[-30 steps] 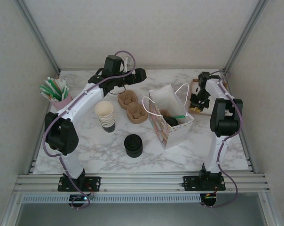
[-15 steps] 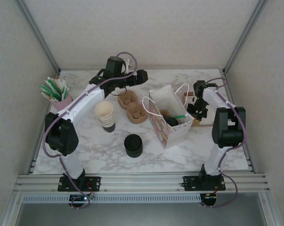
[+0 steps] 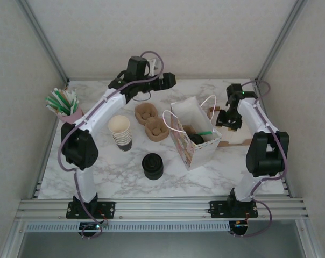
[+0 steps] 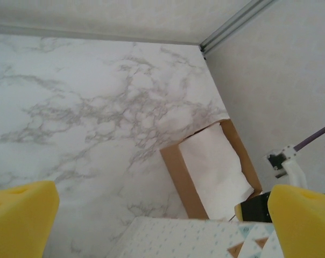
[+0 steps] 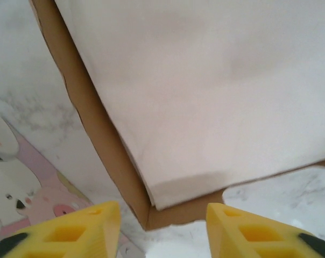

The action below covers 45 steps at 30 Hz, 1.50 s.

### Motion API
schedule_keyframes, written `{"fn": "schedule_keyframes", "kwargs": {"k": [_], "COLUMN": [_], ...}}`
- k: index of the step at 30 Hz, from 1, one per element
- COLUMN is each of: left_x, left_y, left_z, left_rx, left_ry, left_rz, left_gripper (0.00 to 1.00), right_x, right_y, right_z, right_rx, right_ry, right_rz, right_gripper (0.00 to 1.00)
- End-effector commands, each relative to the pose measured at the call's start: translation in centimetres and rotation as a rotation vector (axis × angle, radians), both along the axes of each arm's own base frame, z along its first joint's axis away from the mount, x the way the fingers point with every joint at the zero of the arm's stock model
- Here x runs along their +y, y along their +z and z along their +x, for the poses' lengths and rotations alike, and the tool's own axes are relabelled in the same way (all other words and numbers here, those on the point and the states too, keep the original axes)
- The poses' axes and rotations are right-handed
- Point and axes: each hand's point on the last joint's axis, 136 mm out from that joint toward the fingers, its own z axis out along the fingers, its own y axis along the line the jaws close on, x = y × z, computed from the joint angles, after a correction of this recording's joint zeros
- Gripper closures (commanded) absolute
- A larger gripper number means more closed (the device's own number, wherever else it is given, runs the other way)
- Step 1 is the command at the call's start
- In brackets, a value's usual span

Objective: Pack the takeout coffee

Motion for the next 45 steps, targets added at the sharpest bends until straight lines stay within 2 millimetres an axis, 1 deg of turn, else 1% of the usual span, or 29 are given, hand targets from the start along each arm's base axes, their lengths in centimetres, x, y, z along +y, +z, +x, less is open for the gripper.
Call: {"fn": "schedule_keyframes", "kwargs": {"k": [1, 2, 7, 10, 13, 19, 21, 23, 26, 28, 30, 31, 33, 35, 37, 41, 43, 45], "left_x": [-2.0, -2.5, -4.8, -5.6, -6.0, -6.2, -6.2, -6.2, -6.1, -6.1, -6.1, -6.1, -6.1, -6.1, -6.0, -5.9, -5.9, -5.9], "left_y": [-1.8, -2.1, -4.2, -5.8, -7.3, -8.7, -9.0, -9.4, -9.8, -10.0, -10.0, -10.0, -9.8, -9.7, -9.6, -9.5, -9.5, -9.5], "left_z": [0.2, 0.4, 1.5, 1.9, 2.1, 2.3, 2.4, 2.4, 2.4, 2.3, 2.3, 2.2, 2.1, 2.1, 2.0, 1.9, 1.9, 1.9], "left_rx": [0.045, 0.057, 0.1, 0.127, 0.151, 0.168, 0.173, 0.179, 0.184, 0.187, 0.189, 0.189, 0.185, 0.183, 0.182, 0.18, 0.18, 0.18], "left_ry": [-0.093, -0.111, -0.155, -0.172, -0.176, -0.175, -0.175, -0.173, -0.171, -0.17, -0.17, -0.17, -0.171, -0.171, -0.17, -0.167, -0.166, -0.166], "left_rz": [-0.002, -0.013, -0.009, -0.009, -0.001, 0.008, 0.01, 0.016, 0.021, 0.023, 0.025, 0.025, 0.026, 0.027, 0.028, 0.031, 0.03, 0.029], "left_gripper": [0.0, 0.0, 0.0, 0.0, 0.0, 0.0, 0.0, 0.0, 0.0, 0.0, 0.0, 0.0, 0.0, 0.0, 0.0, 0.0, 0.0, 0.0], "right_x": [-1.5, -1.9, -3.5, -4.3, -4.5, -3.8, -4.0, -4.5, -5.3, -5.7, -5.7, -5.7, -5.4, -5.2, -5.1, -5.0, -5.1, -5.1], "right_y": [0.4, 0.3, -1.8, -2.5, -3.3, -5.2, -6.0, -7.1, -9.4, -11.4, -12.7, -13.0, -13.1, -12.6, -11.7, -9.7, -9.1, -8.6], "right_z": [2.4, 2.8, 4.4, 5.2, 5.8, 6.2, 6.2, 5.9, 5.1, 4.4, 3.9, 3.8, 3.7, 3.9, 4.2, 4.8, 4.9, 5.1], "right_rx": [-0.049, -0.047, -0.019, -0.014, 0.005, 0.046, 0.064, 0.102, 0.178, 0.235, 0.276, 0.282, 0.275, 0.262, 0.24, 0.196, 0.183, 0.173], "right_ry": [-0.007, -0.009, -0.032, -0.047, -0.044, -0.04, -0.043, -0.048, -0.065, -0.066, -0.061, -0.06, -0.057, -0.054, -0.054, -0.059, -0.06, -0.061], "right_rz": [-0.027, -0.027, -0.005, 0.009, 0.018, 0.061, 0.051, 0.027, -0.019, -0.04, -0.058, -0.061, -0.054, -0.056, -0.053, -0.053, -0.055, -0.055], "right_gripper": [0.47, 0.45, 0.41, 0.39, 0.38, 0.38, 0.38, 0.38, 0.38, 0.39, 0.39, 0.39, 0.4, 0.4, 0.42, 0.47, 0.48, 0.52]}}
